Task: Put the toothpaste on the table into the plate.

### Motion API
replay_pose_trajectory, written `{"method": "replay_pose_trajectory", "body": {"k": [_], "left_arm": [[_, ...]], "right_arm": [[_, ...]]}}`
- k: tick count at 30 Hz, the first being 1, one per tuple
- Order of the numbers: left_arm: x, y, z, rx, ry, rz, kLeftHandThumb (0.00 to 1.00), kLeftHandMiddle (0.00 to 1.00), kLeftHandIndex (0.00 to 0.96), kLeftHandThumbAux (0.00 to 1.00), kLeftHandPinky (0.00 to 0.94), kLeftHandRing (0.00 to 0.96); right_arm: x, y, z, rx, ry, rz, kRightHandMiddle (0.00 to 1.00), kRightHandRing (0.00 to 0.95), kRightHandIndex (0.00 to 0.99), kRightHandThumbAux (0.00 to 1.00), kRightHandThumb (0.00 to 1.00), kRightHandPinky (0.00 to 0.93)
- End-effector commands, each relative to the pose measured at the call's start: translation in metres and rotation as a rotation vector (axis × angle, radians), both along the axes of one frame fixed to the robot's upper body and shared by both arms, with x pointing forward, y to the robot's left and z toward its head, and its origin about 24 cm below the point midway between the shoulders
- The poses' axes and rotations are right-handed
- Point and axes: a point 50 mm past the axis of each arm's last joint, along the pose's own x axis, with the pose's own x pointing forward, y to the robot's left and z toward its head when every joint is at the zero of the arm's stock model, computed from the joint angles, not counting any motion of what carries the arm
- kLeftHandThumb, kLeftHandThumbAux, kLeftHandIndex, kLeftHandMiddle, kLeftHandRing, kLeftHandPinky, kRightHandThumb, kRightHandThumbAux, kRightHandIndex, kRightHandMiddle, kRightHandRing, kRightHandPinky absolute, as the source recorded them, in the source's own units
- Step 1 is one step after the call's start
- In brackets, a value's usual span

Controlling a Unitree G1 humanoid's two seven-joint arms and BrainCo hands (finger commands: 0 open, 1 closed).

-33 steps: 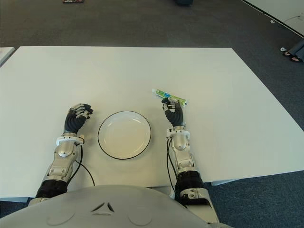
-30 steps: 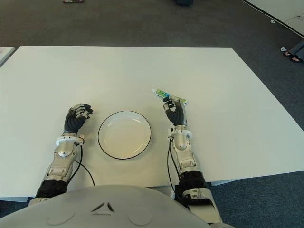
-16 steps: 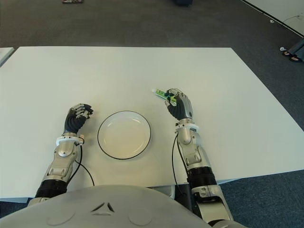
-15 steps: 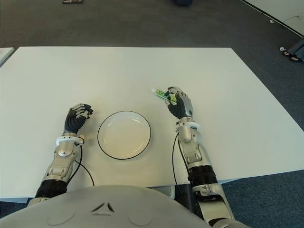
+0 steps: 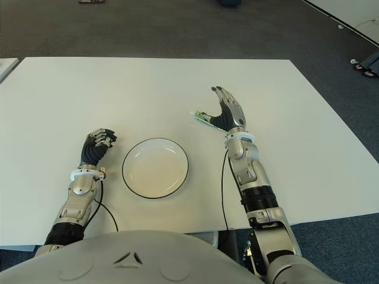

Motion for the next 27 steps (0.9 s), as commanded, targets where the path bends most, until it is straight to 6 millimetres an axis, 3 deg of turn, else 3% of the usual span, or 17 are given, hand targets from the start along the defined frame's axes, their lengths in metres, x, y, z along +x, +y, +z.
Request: {"method": "replay_pose_trajectory", "body": {"k": [1,5,14,27], "left_arm": [[0.000,-0.003,-0.002,-0.009,0.011,-0.002,0.699,0.493,0.427,0.723,0.477,0.481],[-0.001,-0.003,-0.002,-0.009,0.008,0.002,0.700,0.494,0.427,0.722,0.481,0.484],[-0.003,-0.004,-0.002,-0.009,0.006,0.008,0.699,0.487,0.427,0.722,0.469,0.477],[-0.005,-0.004,-0.002,0.004,0.015,0.008,0.699,0.480,0.427,0.722,0.452,0.465]], "right_arm": [[0.013,-0.001,0.001,-0.084,0.044,0.017,0.006,0.004,0.001,0.531,0.397,0.003],[0.025,-0.002,0.002,-0.162,0.072,0.039,0.001,0.000,0.000,0.424,0.481,0.000],[0.039,-0.003,0.004,-0.304,0.098,0.067,0.000,0.000,0.000,0.252,0.542,0.000],[0.054,-0.004,0.008,-0.411,0.139,0.087,0.000,0.000,0.000,0.154,0.550,0.000]]}}
